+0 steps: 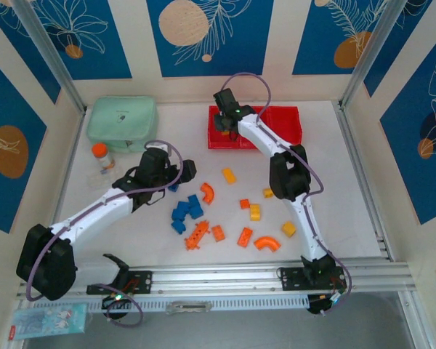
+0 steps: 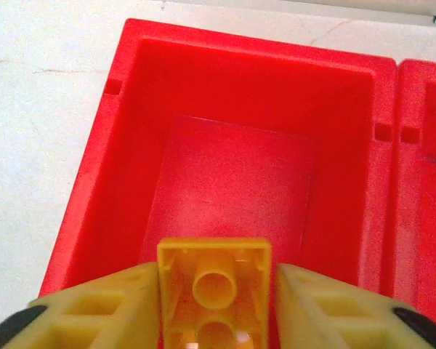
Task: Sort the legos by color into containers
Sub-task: Place the lego in the container, then pick up the lego from the center of the table.
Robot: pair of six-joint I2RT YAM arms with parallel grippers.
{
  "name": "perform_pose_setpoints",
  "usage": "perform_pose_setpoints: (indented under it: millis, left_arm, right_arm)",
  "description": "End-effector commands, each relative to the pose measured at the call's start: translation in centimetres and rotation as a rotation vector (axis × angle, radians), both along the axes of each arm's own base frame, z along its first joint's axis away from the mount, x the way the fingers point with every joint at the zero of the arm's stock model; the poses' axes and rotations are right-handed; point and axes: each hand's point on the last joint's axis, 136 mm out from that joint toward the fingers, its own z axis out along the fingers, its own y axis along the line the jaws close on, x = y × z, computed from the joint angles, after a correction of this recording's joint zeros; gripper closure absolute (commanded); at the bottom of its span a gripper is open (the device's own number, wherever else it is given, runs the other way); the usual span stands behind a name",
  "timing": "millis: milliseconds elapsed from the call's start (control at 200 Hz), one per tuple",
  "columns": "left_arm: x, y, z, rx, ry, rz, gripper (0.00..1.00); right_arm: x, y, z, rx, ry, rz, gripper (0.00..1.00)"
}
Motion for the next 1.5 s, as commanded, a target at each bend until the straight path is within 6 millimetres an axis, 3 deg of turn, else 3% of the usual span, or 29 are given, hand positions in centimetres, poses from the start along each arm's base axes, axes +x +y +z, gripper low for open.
perform_pose_setpoints:
  millis: [0,200,415,495,660,875,1055,1495]
  left_arm:
    - [0.4,-0.4,1.2,-0.014,-0.014,-0.024,0.01]
    - [-0.1,-0.7,1.3,-0.033,0.01,-0.045,0.01]
    - [-1.9,-1.5,0.9,-0.076,0.03,-0.092,0.01]
    - [-2.8,-1.8,0.6,-0.079,0.041,-0.111,0.01]
    - [-4.7,-2.1,-0.4,-0.084,0.063,-0.126,0.01]
    - [-6.3,-2.8,-1.4,-0.089,0.079,-0.135,0.01]
    - [-6.7,-3.4,-2.0,-0.107,0.073,-0.121,0.01]
    - [-6.9,-2.4,-2.3,-0.091,0.071,-0.077,0.01]
  right_arm:
    - [-0.1,0.1,2.5,0.009,-0.021,0.017,0.51]
    - [-2.9,0.4,5.4,0.043,-0.024,0.052,0.44]
    - [-8.8,-0.3,5.1,0.137,0.083,0.085,0.38]
    - [-11.2,-0.3,4.6,0.172,0.144,0.107,0.36]
    - [-16.6,-0.9,0.9,0.182,0.272,0.154,0.32]
    - [-20.5,-1.5,-3.1,0.099,0.372,0.171,0.3]
    - [-21.5,-2.1,-5.7,0.011,0.409,0.158,0.3]
    - [-20.4,-2.5,-8.8,-0.133,0.424,0.144,0.35]
